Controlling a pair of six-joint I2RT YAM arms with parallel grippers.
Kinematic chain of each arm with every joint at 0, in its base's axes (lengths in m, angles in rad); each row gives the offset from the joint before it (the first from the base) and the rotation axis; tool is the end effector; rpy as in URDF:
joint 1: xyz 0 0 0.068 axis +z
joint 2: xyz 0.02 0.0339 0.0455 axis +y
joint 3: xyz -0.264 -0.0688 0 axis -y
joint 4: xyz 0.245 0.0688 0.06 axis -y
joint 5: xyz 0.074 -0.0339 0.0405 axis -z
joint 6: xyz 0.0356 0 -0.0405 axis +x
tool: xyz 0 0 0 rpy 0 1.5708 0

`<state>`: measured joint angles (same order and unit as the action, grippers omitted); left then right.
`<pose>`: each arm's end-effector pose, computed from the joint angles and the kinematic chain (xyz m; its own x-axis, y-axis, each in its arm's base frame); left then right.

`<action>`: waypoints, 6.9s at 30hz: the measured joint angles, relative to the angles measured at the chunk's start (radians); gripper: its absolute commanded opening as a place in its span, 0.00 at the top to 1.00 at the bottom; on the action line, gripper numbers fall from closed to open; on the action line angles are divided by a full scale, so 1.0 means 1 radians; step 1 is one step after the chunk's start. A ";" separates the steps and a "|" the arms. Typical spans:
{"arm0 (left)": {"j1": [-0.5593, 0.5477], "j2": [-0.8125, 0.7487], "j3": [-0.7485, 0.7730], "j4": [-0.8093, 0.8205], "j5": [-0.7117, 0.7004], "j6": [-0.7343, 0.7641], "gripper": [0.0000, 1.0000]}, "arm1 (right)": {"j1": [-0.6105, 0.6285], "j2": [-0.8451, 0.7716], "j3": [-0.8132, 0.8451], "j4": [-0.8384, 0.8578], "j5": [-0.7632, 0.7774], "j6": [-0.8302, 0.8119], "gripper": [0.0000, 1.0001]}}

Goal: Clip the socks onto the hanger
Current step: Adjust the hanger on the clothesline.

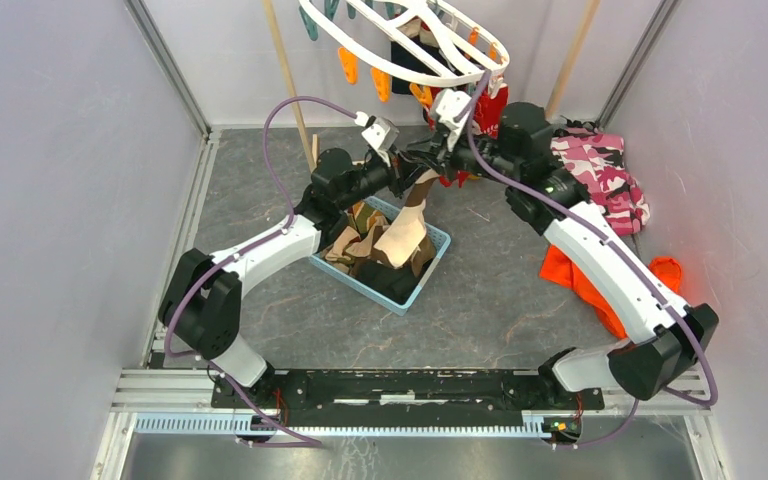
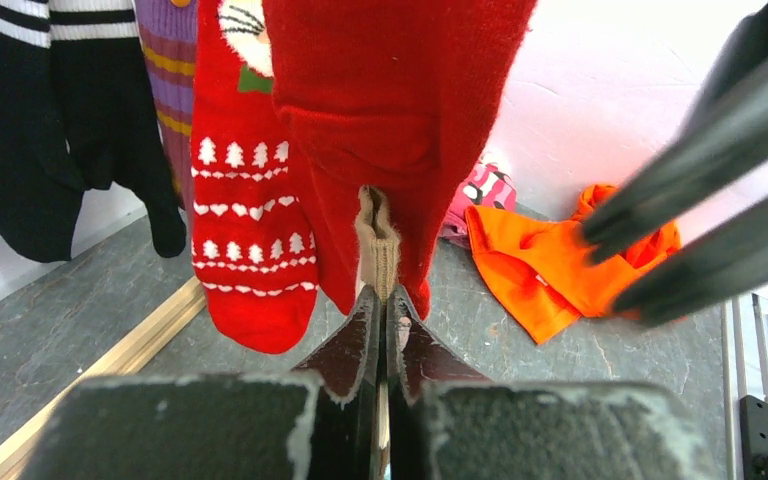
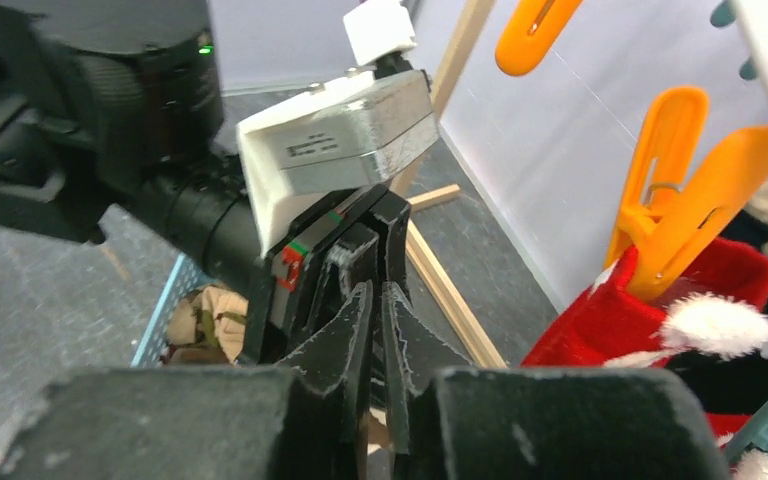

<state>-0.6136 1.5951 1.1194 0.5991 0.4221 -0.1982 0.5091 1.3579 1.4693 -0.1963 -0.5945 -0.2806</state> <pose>0.3001 -0.2292 0.3317 -0.0702 -0.1702 -0.9829 0.8607 0.4877 -0.1460 0.2559 0.1657 0.4496 0.1756 -0.1647 -0.9706 -0.8767 0.4223 -0.2303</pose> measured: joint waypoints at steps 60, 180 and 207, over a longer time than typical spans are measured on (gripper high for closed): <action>0.084 -0.279 -0.189 -0.098 0.099 -0.069 0.98 | -0.336 -0.152 -0.151 0.045 0.219 0.052 0.76; -0.039 -0.025 0.083 -0.059 0.053 -0.158 0.98 | -0.649 0.291 0.115 0.406 0.016 0.518 0.57; -0.045 0.034 0.148 -0.020 0.079 -0.174 0.98 | -0.655 0.191 0.054 0.359 -0.108 0.483 0.51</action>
<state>-0.6586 1.6291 1.2671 0.5789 0.5011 -0.3717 -0.1463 1.5486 1.5234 0.1631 -0.7021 0.2020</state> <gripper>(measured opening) 0.043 0.491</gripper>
